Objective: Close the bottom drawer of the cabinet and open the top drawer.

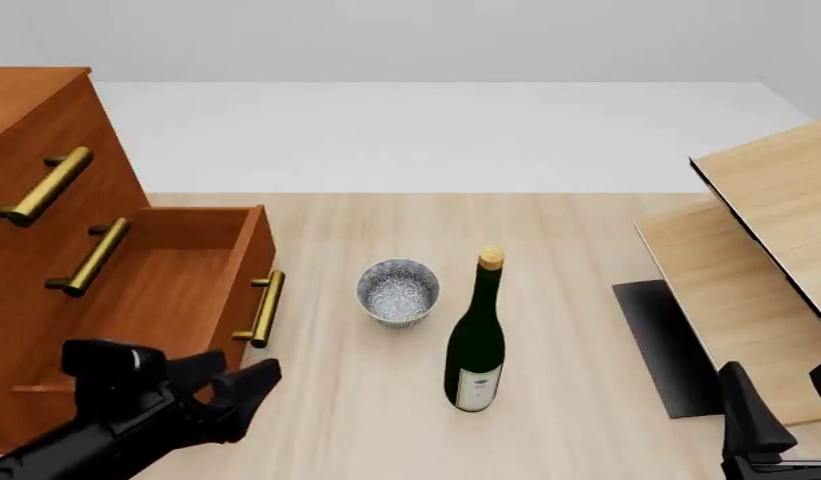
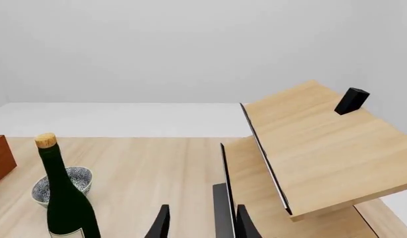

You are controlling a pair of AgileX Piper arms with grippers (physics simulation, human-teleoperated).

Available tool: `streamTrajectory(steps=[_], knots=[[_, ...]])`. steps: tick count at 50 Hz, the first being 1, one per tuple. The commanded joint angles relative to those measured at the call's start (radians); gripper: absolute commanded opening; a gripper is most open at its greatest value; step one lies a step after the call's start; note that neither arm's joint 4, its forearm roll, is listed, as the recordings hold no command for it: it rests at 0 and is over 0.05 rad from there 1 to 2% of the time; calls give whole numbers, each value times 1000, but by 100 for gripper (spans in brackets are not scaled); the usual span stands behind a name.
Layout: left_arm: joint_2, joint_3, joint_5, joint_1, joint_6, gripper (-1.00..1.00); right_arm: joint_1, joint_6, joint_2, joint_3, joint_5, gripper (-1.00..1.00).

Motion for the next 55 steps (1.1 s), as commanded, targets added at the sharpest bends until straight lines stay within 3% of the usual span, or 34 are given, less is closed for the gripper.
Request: streamTrajectory(steps=[1,20,35,36,38,55], knots=[[116,64,-122,17,-16,100,1,1,0,0,0,100],[292,139,-320,68,3,100,1,4,1,0,1,100],[310,164,-329,163,65,100,1,4,2,0,0,100],[304,174,-320,209,97,100,1,5,3,0,0,100],[302,174,-324,198,89,100,1,4,3,0,0,100],[273,197,-302,353,173,100,2,6,2,-1,0,100]])
